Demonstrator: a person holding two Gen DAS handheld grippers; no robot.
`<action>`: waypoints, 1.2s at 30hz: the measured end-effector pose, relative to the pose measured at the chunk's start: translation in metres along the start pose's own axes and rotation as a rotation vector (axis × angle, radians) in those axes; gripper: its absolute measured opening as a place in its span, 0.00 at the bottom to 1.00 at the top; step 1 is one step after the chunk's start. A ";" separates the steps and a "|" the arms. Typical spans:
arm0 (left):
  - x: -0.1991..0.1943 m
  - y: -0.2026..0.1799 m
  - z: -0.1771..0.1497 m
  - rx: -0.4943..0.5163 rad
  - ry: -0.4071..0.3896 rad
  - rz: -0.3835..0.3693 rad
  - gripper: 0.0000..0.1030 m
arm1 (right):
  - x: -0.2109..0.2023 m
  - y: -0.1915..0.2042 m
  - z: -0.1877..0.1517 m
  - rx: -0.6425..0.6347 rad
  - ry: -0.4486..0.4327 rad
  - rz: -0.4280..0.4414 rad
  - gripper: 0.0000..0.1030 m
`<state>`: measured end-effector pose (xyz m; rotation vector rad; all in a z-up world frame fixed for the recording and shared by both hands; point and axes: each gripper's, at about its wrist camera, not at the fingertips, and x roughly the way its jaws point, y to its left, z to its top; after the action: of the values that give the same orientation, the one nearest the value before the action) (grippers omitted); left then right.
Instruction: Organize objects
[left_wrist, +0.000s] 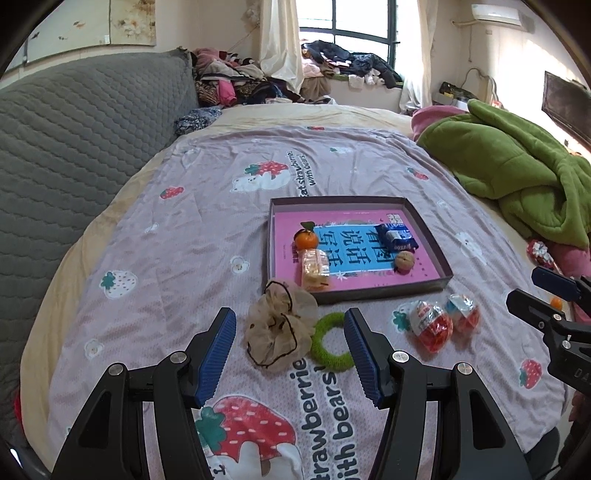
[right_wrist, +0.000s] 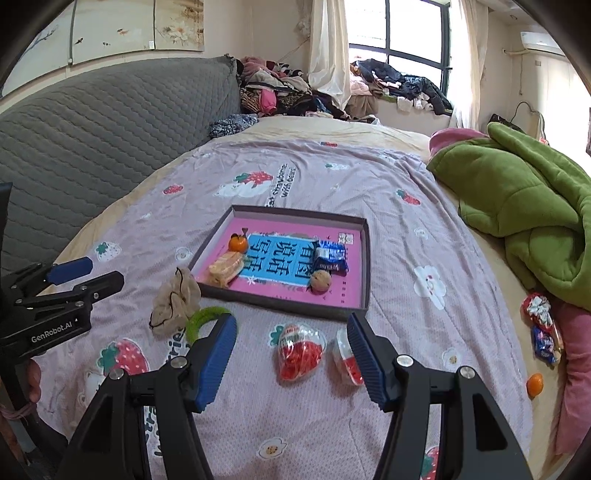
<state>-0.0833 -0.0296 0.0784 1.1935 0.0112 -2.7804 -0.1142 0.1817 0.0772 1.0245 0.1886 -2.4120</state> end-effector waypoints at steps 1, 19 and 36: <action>0.000 0.000 -0.001 0.003 0.001 0.002 0.61 | -0.001 0.000 -0.001 0.002 -0.002 -0.001 0.60; -0.017 0.000 -0.014 -0.019 -0.017 0.016 0.61 | -0.029 0.023 -0.007 -0.040 -0.059 -0.019 0.60; -0.028 0.009 -0.024 -0.026 -0.033 0.023 0.61 | -0.038 0.033 -0.011 -0.045 -0.076 -0.011 0.60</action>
<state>-0.0458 -0.0343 0.0823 1.1338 0.0311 -2.7713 -0.0685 0.1720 0.0984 0.9127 0.2209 -2.4404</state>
